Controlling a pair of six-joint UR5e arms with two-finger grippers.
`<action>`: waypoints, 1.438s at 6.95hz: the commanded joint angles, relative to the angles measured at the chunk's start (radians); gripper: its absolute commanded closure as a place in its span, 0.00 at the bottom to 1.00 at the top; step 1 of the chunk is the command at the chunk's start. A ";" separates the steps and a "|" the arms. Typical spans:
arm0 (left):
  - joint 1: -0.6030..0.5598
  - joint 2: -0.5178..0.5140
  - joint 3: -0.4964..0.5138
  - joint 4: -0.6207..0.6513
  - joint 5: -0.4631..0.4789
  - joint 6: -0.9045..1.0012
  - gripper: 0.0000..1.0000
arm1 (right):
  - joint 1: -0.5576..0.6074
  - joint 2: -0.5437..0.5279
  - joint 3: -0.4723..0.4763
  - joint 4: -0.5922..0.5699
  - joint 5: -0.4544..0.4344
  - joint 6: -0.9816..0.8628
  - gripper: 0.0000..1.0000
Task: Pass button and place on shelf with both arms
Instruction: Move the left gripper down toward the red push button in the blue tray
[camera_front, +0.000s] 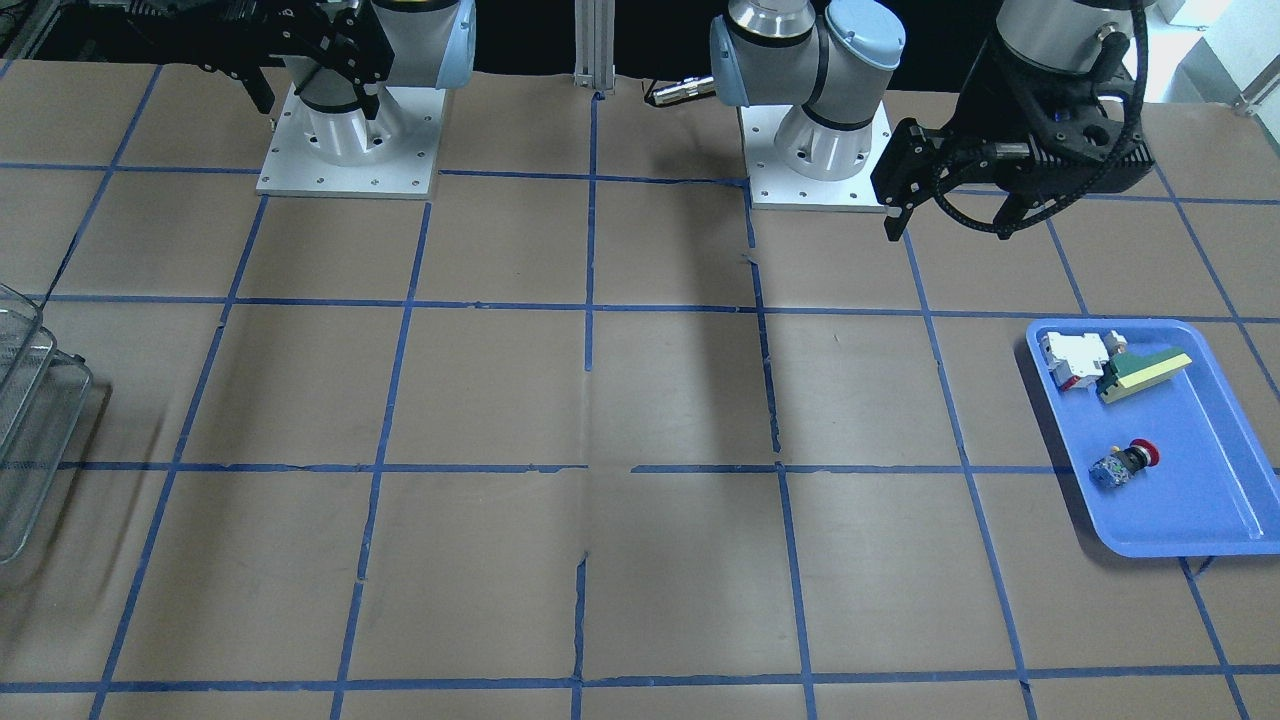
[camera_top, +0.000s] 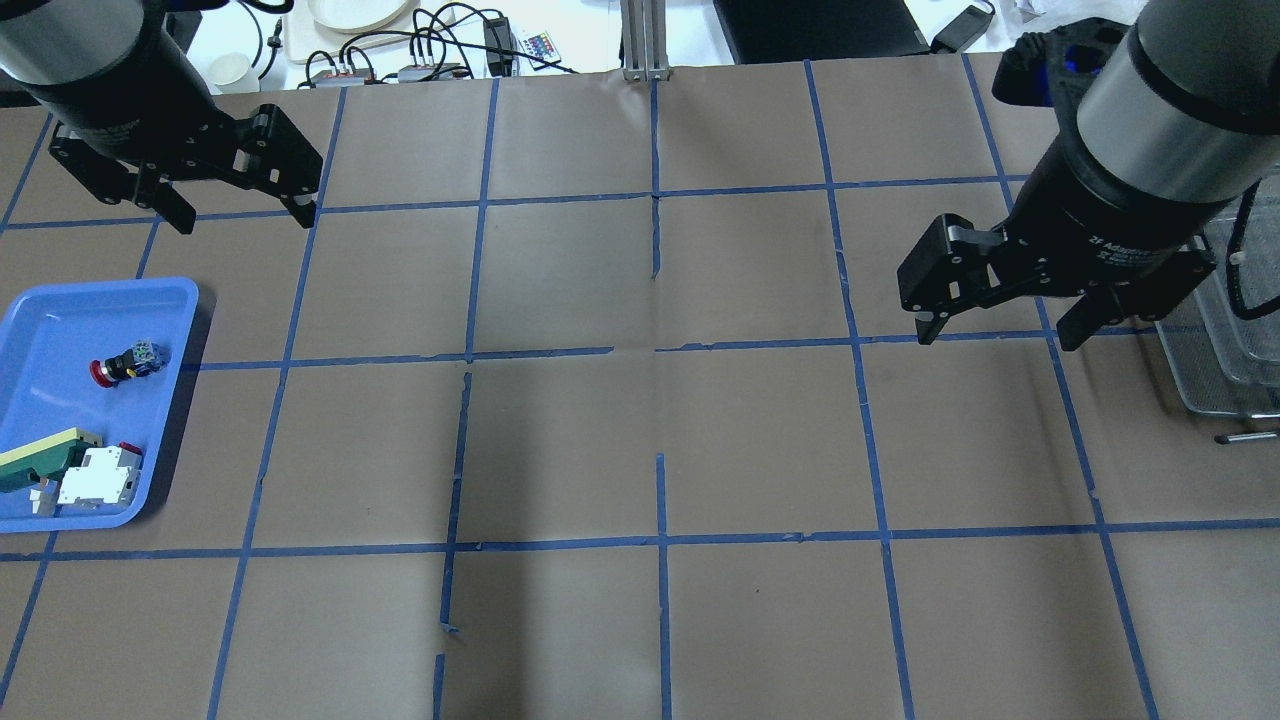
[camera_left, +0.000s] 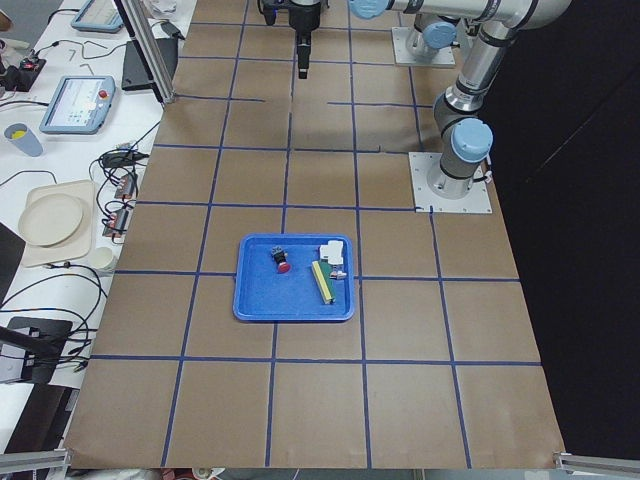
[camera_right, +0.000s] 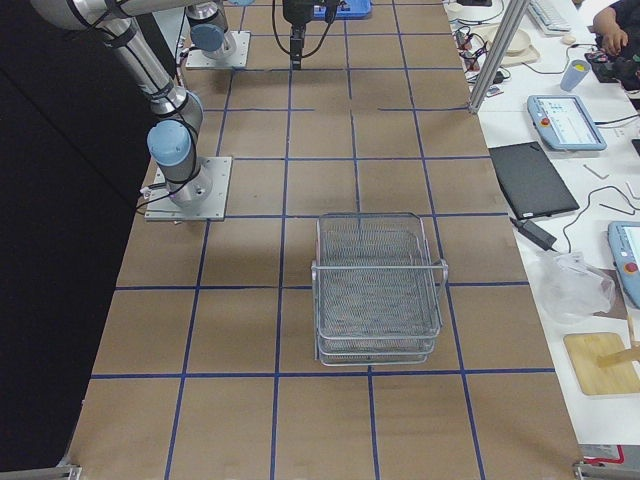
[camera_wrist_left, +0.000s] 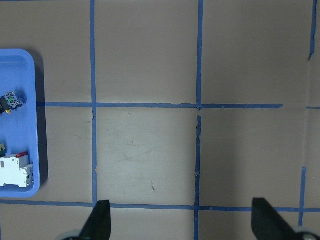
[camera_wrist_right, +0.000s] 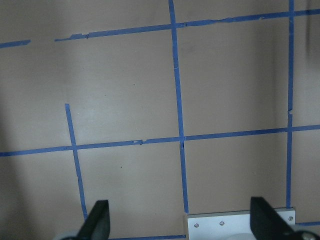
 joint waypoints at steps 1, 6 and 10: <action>0.040 -0.064 -0.025 0.022 0.005 0.128 0.00 | 0.000 0.000 0.000 0.000 0.000 -0.001 0.00; 0.491 -0.309 -0.026 0.269 -0.071 0.865 0.00 | -0.002 0.006 0.000 -0.007 -0.001 0.006 0.00; 0.677 -0.480 -0.034 0.418 -0.188 1.529 0.00 | -0.005 0.024 -0.001 -0.005 -0.001 0.002 0.00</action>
